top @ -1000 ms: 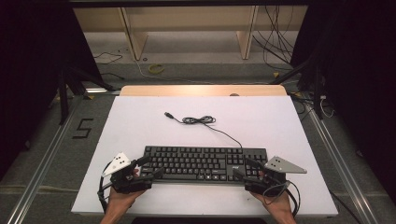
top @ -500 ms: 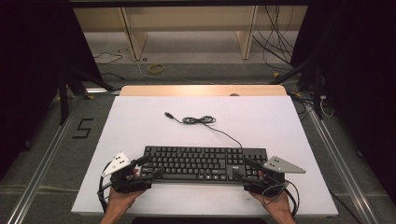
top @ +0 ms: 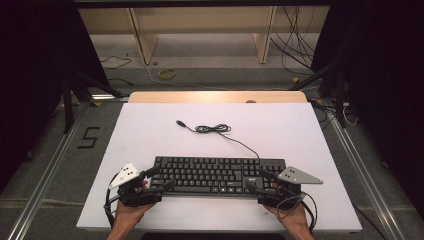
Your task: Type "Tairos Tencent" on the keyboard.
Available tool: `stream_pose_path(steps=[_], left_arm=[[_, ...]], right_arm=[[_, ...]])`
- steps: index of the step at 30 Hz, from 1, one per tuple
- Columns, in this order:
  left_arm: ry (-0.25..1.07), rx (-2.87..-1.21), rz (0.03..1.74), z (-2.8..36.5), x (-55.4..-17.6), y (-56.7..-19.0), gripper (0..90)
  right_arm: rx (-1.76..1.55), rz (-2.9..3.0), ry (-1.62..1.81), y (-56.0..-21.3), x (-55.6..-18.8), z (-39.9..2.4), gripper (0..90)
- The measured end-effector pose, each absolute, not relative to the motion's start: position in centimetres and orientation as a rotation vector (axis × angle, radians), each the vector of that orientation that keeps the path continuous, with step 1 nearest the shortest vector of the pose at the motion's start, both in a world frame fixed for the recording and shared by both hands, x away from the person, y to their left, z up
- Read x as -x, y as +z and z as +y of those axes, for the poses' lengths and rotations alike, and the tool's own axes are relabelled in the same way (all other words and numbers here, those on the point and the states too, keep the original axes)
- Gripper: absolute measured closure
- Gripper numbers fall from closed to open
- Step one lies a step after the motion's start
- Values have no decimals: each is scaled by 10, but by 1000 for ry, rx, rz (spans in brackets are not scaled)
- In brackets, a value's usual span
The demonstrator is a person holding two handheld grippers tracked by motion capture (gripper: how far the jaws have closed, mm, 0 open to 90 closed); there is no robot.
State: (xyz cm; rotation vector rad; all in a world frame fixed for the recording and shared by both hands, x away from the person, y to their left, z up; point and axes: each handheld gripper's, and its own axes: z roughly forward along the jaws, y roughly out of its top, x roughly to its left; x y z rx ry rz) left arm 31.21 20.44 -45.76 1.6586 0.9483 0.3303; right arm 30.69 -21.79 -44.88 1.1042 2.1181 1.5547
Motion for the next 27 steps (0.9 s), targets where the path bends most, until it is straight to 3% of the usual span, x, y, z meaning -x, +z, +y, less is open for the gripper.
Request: stream_pose_path(steps=[14, 27], left_arm=[[351, -1657, 1014, 213, -315, -458, 249], [388, -1720, 1096, 219, -318, -460, 369]], right_arm=[[-1073, 2204, 1556, -445, -330, -180, 332], [-1011, 2314, 1512, -445, -355, -133, 341]])
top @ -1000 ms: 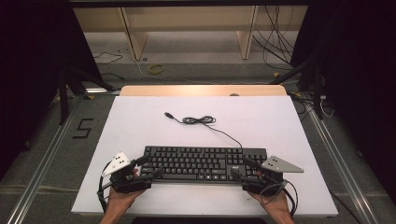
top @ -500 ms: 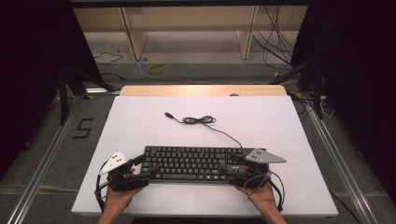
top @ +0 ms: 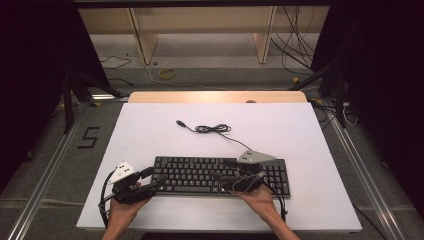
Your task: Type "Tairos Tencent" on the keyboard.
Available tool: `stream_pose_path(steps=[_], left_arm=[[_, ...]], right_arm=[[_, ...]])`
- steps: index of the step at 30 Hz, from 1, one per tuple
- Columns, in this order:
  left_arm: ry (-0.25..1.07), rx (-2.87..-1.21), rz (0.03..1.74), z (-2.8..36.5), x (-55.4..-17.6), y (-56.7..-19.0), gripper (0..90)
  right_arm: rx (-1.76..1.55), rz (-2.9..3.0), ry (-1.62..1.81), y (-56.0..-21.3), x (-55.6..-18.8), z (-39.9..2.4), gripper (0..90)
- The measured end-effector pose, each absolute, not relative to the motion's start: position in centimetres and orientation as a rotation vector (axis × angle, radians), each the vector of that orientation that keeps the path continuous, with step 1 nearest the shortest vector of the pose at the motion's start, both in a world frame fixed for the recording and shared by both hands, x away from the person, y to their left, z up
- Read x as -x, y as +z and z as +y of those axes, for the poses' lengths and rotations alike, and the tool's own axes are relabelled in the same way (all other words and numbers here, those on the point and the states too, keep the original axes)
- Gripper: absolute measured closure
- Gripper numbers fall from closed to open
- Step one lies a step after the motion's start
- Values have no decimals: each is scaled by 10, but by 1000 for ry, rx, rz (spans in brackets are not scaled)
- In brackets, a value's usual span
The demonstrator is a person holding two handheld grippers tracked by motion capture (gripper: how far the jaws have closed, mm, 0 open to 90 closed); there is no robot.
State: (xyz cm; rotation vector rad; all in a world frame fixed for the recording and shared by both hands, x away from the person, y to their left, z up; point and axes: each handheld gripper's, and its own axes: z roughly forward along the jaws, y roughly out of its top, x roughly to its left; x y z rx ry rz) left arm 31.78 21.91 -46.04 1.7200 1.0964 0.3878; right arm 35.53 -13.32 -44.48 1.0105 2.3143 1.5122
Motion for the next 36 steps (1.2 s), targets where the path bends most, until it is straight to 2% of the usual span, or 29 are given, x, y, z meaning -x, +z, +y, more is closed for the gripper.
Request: stream_pose_path(steps=[2, 14, 20, 27, 30, 31, 36], left_arm=[[390, -1734, 1112, 221, -319, -461, 422], [392, -1807, 1165, 223, -321, -465, 585], [386, -1859, 1180, 223, -322, -468, 697], [379, -1912, 1189, 222, -324, -471, 812], [376, -1918, 1195, 221, -325, -472, 863], [374, -1921, 1196, 221, -325, -472, 863], [370, -1929, 1205, 221, -327, -474, 889]], right_arm=[[-1005, 2341, 1498, -446, -360, -124, 356], [-983, 2414, 1442, -451, -373, -95, 414], [-971, 2448, 1417, -452, -378, -84, 514], [-962, 2492, 1375, -457, -384, -72, 668], [-958, 2506, 1355, -459, -387, -65, 764], [-958, 2506, 1355, -459, -387, -65, 764], [-968, 2523, 1325, -462, -392, -53, 875]])
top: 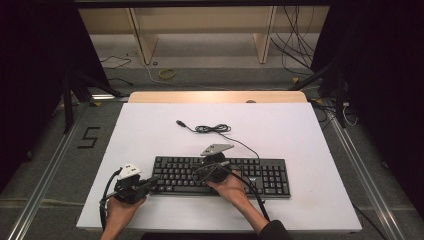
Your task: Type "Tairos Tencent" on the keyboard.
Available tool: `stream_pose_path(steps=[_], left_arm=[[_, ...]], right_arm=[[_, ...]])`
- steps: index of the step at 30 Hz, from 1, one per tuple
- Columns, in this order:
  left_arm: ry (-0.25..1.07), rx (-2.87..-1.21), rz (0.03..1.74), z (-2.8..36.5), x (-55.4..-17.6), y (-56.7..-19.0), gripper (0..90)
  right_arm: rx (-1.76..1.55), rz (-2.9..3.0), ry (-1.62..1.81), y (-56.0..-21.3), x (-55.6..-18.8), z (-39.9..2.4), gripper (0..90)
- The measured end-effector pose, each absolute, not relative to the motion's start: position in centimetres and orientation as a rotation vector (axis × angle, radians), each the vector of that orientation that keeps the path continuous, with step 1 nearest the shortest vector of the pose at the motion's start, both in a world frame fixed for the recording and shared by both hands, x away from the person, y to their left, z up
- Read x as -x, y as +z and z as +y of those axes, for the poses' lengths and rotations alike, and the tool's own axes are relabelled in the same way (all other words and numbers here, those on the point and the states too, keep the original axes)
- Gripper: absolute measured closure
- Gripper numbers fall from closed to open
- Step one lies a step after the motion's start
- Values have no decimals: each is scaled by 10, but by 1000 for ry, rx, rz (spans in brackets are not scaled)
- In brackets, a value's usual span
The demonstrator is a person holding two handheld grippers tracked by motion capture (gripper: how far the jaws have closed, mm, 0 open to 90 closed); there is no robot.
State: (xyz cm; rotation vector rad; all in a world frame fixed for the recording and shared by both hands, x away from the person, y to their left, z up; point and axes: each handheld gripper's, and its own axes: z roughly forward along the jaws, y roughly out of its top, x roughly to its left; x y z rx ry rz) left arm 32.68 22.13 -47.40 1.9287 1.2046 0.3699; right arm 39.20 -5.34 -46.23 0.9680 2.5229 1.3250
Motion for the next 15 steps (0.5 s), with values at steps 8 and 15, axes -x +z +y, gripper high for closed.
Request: stream_pose_path(steps=[8, 15], left_arm=[[364, -1937, 1218, 222, -330, -476, 890], [362, -1941, 1228, 221, -333, -477, 890]], right_arm=[[-974, 2544, 1284, -467, -397, -41, 900], [-982, 2561, 1255, -471, -400, -32, 900]])
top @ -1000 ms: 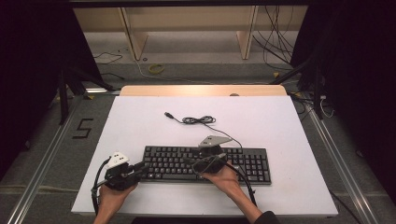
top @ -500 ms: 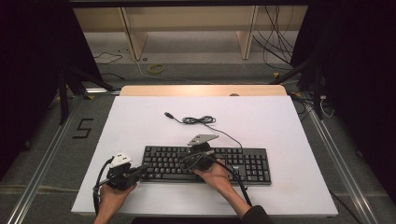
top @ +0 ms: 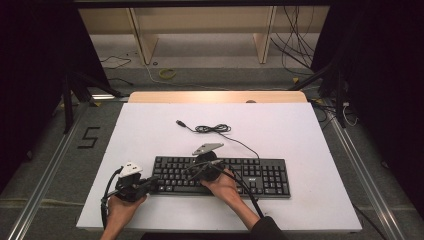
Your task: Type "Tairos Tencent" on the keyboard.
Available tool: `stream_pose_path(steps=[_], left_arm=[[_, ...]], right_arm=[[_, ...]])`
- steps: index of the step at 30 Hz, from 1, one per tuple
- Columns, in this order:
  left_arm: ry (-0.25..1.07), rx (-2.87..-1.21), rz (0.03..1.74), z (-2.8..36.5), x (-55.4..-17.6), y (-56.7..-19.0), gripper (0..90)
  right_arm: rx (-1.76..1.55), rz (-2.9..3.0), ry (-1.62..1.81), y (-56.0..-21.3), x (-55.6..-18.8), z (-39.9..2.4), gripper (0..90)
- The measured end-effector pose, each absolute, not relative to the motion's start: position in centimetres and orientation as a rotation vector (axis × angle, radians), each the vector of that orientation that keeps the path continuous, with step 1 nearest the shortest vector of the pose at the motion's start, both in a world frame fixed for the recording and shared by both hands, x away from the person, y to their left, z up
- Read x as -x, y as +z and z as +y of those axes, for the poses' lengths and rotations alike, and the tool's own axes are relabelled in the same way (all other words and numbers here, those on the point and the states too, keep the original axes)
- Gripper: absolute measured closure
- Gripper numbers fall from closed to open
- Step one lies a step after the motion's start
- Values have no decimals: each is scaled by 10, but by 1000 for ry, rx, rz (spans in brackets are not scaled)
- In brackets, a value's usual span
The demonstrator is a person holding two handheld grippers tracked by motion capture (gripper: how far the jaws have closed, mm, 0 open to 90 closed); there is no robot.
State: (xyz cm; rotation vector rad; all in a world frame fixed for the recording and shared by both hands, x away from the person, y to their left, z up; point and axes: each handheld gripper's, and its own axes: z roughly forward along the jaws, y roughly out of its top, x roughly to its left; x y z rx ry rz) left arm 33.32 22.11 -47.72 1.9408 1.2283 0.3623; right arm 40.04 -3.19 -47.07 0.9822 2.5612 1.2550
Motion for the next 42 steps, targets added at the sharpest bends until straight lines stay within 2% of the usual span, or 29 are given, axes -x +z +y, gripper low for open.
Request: stream_pose_path(steps=[32, 42], left_arm=[[342, -1989, 1248, 216, -339, -482, 893], [339, -1971, 1245, 217, -339, -480, 890]], right_arm=[[-1029, 2572, 1165, -480, -404, -21, 900], [-1066, 2564, 1246, -475, -403, -26, 895]])
